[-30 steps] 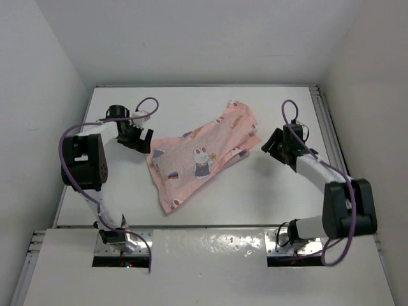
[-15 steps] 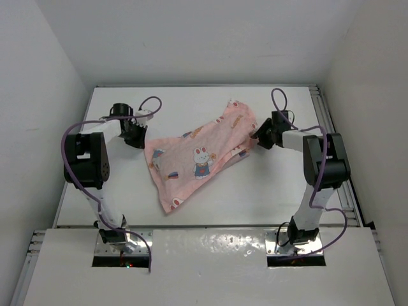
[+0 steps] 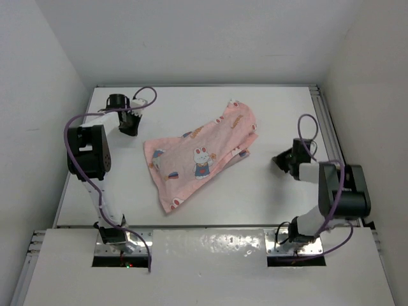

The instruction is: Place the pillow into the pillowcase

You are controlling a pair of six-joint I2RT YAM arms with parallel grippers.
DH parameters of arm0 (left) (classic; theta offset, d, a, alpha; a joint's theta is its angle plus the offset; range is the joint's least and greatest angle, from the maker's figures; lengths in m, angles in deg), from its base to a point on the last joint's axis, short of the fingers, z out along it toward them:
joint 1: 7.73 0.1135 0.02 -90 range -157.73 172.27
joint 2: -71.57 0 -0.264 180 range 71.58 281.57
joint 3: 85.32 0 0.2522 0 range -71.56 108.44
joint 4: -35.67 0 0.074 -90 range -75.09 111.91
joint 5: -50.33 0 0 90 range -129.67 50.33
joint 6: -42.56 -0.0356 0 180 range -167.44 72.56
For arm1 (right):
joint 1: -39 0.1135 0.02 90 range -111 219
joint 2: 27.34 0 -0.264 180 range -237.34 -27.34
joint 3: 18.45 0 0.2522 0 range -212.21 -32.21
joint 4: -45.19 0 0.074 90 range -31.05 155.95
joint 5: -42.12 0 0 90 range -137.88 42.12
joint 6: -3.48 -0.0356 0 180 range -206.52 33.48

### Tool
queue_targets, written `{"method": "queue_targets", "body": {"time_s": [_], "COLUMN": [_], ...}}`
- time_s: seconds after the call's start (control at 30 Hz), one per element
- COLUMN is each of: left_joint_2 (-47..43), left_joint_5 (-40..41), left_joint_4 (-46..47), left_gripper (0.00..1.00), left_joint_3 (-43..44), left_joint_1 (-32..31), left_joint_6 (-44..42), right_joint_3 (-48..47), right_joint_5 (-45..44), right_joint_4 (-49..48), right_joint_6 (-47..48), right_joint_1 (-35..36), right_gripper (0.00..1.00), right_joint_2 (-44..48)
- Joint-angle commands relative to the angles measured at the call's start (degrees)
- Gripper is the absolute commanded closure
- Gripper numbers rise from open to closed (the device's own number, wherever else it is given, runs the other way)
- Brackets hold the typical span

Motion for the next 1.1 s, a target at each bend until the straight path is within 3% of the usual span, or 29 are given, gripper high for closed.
{"method": "queue_targets", "body": {"time_s": [0.0,0.1,0.17,0.2,0.23,0.27,0.37,0.43,0.67,0.93,1.07], "left_joint_2": [2.8,5.4,5.5,4.5,3.4,0.6,-5.1,-8.3,-8.7,-6.0,-2.4], "left_joint_5": [2.7,2.0,-1.9,-3.3,-6.8,-8.4,-11.8,-11.2,-9.6,-9.5,-12.5], "left_joint_4": [3.0,-0.2,-6.9,-9.2,-12.6,-13.7,-14.9,-13.7,-9.6,-2.5,-3.2], "left_gripper": [1.0,1.0,1.0,0.88,0.77,0.57,0.37,0.32,0.27,0.27,0.27], "left_joint_3": [5.1,9.8,12.7,12.7,11.0,9.5,1.9,-3.3,-9.2,-9.9,-7.8], "left_joint_1": [0.3,-0.6,-0.8,-0.8,-0.6,0.0,0.8,0.9,1.1,0.8,0.9], "left_joint_6": [-0.6,-0.1,-1.1,-1.9,-2.6,-4.0,-5.8,-5.7,-2.0,3.8,6.8], "right_joint_3": [9.0,13.7,12.5,8.3,5.4,2.7,-6.3,-11.4,-27.6,-30.2,-26.8], "right_joint_5": [-2.3,-0.2,2.6,3.0,3.2,2.9,-0.4,-1.2,1.7,4.2,4.0], "right_joint_4": [-2.4,-2.5,-1.6,2.9,5.3,7.8,12.3,12.3,17.0,14.0,10.1], "right_joint_6": [0.4,0.8,4.9,8.1,9.7,10.9,13.1,12.4,8.3,1.8,-2.1], "right_joint_1": [-3.8,-6.2,-6.4,-6.0,-4.9,-4.1,-1.4,-0.1,2.5,5.1,5.7], "right_gripper": [1.0,1.0,1.0,0.82,0.71,0.6,0.56,0.56,0.61,0.58,0.59], "right_joint_2": [12.6,20.8,21.1,20.4,17.6,15.8,8.4,2.1,-15.8,-23.5,-24.3]}}
